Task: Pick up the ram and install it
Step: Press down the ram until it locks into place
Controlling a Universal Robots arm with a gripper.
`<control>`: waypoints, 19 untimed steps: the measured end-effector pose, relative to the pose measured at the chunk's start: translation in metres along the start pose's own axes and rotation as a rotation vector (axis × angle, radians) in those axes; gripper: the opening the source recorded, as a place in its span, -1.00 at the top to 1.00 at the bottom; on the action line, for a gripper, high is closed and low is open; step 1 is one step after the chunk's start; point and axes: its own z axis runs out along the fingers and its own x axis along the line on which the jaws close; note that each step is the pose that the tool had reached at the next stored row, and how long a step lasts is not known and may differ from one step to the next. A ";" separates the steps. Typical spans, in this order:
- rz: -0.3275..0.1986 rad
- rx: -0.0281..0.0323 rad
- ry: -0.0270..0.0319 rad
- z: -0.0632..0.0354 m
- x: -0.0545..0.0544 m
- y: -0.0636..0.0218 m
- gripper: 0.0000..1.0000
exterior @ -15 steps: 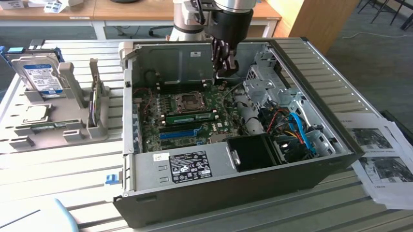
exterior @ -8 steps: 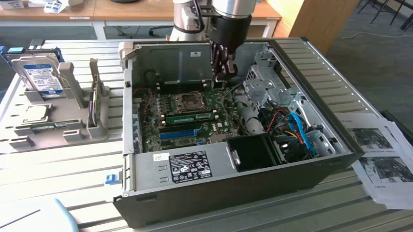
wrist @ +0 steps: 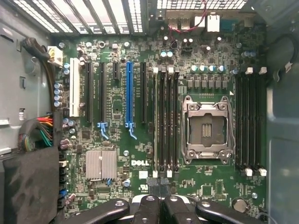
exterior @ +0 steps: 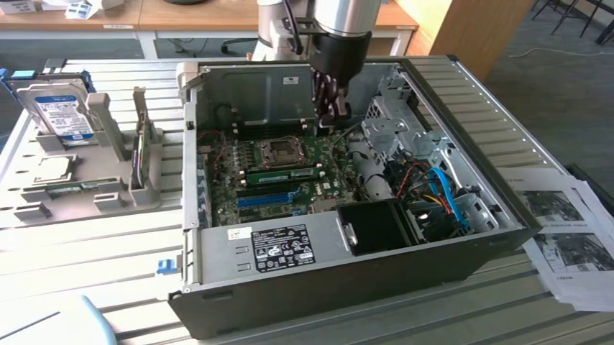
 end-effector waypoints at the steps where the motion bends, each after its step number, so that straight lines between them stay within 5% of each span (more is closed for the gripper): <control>1: 0.000 0.0000 0.0000 0.0014 0.000 0.0000 0.81; 19: 0.000 0.0001 0.0000 0.0261 0.000 -0.0003 0.81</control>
